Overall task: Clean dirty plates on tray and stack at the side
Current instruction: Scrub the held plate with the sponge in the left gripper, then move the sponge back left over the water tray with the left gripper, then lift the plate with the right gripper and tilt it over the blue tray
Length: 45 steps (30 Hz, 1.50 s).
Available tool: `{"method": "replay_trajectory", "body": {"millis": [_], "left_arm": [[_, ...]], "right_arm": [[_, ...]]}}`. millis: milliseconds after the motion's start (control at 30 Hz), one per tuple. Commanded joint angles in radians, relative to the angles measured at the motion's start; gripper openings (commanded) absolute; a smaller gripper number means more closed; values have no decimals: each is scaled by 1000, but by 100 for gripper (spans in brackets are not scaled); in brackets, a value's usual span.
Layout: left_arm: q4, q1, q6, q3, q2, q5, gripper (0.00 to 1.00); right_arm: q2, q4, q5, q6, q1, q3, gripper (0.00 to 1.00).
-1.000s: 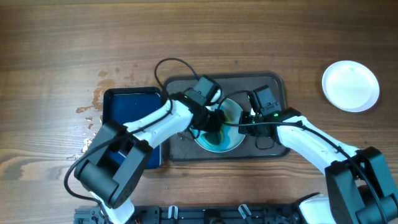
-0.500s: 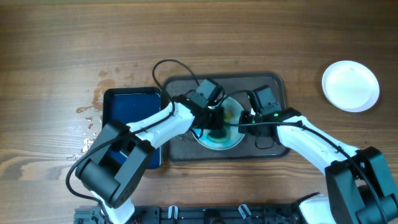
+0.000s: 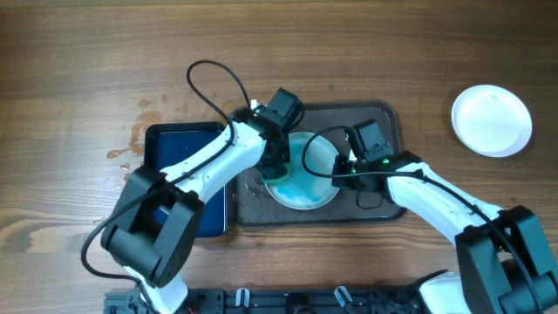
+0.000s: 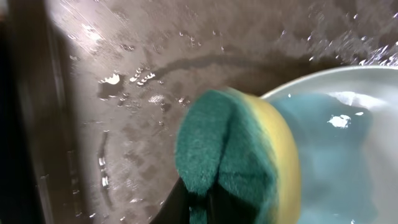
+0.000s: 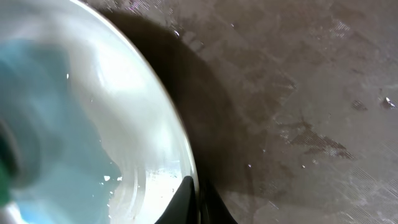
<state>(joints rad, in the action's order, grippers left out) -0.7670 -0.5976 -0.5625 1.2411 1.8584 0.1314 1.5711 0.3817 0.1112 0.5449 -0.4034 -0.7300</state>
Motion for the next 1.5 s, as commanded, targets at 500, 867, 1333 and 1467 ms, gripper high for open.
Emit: {"method": "replay_trajectory", "body": {"millis": [500,867,1333,1467], "left_arm": [[-390,306,-29,209,-151,69,4],[-406,506,35,209,-198,-84,4],[-324,576,34,216,-211,-90,4],[-322,701,35,232,-223,-90,4]], "right_arm": [[-45,196,-108,-191,11,-269,4],[-52,212,-220,-294,-10,-390,4],[-52,256,-340,-385,-252,-485,4],[-50,237,-339,-381,-307,-502,4]]}}
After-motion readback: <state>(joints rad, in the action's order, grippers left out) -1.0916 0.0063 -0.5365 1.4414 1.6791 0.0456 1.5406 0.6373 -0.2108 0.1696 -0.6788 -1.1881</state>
